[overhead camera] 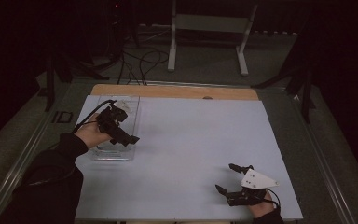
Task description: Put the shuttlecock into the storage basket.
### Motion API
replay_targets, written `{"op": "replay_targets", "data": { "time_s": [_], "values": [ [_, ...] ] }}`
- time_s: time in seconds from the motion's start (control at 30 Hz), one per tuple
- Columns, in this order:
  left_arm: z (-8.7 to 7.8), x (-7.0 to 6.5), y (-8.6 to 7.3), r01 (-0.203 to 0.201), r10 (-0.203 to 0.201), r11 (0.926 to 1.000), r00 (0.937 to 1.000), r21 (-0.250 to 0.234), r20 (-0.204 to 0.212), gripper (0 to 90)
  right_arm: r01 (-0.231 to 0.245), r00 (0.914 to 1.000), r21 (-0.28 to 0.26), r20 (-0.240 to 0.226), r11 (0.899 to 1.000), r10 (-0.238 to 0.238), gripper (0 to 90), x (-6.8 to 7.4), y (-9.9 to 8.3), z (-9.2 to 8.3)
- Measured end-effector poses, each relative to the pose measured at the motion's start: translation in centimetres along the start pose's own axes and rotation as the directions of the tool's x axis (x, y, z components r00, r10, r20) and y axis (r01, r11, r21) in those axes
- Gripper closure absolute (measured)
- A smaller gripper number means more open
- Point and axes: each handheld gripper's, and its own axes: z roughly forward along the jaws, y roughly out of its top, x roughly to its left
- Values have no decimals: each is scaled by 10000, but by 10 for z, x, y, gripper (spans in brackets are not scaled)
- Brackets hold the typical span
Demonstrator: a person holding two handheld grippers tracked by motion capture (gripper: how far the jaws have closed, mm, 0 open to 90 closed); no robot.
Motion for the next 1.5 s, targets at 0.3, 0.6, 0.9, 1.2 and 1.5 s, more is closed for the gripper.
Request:
{"op": "replay_targets", "data": {
  "time_s": [0.3, 0.6, 0.9, 1.2, 1.5],
  "values": [
    [8, -16, 16, -392, 390, 9992, 9990, 111, 216, 0, -21, 10000, -42, -6, 10000, 21, 129, 0, 0, 0],
    [20, -30, 28, -597, 565, 9973, 9956, 417, 748, 0, 22, 10000, -37, -14, 10000, -22, 129, 0, 0, 0],
    [27, -40, 34, -831, 787, 9956, 9922, 425, 972, 0, 25, 10000, -20, -25, 10000, -25, 129, 0, 1, -1],
    [34, -51, 35, -1035, 988, 9939, 9892, 387, 1083, 0, 78, 10000, 3, -51, 10000, -78, 129, 0, 1, 0],
    [46, -61, 34, -1144, 1081, 9930, 9800, 284, 1671, 0, 57, 10000, -1, -59, 10000, -57, 129, 0, 1, 0]
  ]
}}
